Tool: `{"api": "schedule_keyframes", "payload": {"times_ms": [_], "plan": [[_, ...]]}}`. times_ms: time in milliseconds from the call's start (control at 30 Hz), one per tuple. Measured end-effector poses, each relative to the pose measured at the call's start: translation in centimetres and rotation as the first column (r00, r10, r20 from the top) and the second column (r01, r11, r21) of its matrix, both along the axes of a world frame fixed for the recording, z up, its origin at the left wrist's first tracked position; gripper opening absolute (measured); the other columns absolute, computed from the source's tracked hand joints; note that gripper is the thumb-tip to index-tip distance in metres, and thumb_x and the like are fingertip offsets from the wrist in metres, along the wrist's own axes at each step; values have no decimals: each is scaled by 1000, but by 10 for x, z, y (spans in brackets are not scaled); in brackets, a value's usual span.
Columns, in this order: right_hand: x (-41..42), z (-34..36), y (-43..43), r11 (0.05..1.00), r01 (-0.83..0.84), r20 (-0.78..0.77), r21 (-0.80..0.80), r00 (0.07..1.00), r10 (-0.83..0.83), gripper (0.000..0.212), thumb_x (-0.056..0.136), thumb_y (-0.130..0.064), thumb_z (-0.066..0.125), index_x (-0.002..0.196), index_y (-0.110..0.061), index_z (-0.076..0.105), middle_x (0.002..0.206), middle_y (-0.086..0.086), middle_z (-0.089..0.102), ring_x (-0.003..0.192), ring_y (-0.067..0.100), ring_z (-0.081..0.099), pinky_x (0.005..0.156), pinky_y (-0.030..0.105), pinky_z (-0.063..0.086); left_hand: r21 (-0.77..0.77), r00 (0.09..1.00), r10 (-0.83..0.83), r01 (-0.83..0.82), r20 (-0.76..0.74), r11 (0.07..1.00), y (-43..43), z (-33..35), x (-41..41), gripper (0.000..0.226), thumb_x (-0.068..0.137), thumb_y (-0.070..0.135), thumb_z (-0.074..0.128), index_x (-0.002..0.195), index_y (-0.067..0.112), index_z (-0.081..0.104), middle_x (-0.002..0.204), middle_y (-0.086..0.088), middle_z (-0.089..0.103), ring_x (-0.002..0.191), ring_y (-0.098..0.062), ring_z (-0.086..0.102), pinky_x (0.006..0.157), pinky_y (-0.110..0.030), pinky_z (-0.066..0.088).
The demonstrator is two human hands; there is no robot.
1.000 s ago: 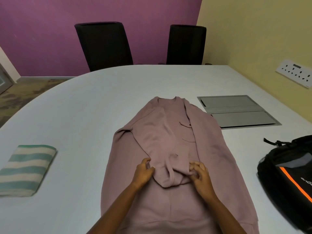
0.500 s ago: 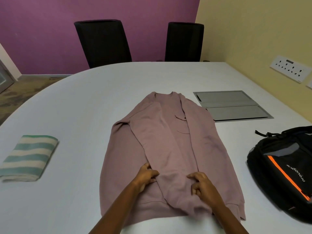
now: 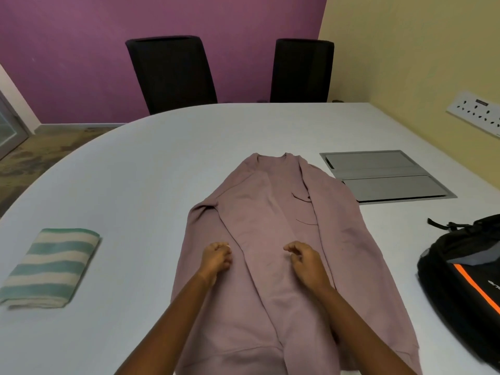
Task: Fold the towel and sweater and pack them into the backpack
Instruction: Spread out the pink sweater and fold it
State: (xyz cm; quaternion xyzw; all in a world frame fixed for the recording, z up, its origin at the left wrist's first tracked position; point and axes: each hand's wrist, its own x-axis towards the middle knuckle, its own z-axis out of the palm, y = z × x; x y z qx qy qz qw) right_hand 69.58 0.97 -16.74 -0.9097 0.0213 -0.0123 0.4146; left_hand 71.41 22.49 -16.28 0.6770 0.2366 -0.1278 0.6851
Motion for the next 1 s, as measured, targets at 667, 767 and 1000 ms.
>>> {"api": "schedule_keyframes", "payload": {"times_ms": [667,767,1000], "plan": [[213,22,91,985,29,11,-169,1000,-28,34,93,-3,43,125,-3,54,136,17,41,123,28,46,103,25,32,53,990,141,-140,-16,989,19,-9,164,39,92,5,46,131,4,44,130,-19,50,120,-38,49,102,-41,41],[240,18,85,966,139,-30,-217,988,-149,41,94,-13,45,135,-7,44,137,22,38,126,35,40,107,38,33,52,972,233,-231,-39,971,18,-13,176,42,88,-1,48,130,4,47,132,-17,50,120,-33,48,102,-35,41],[273,16,74,962,271,-351,36,905,-242,37,87,-27,63,109,1,53,108,18,56,100,31,56,80,32,44,-312,913,348,-401,-212,861,33,6,194,16,84,-5,56,77,9,54,75,-8,51,66,-18,48,62,-29,47]]}}
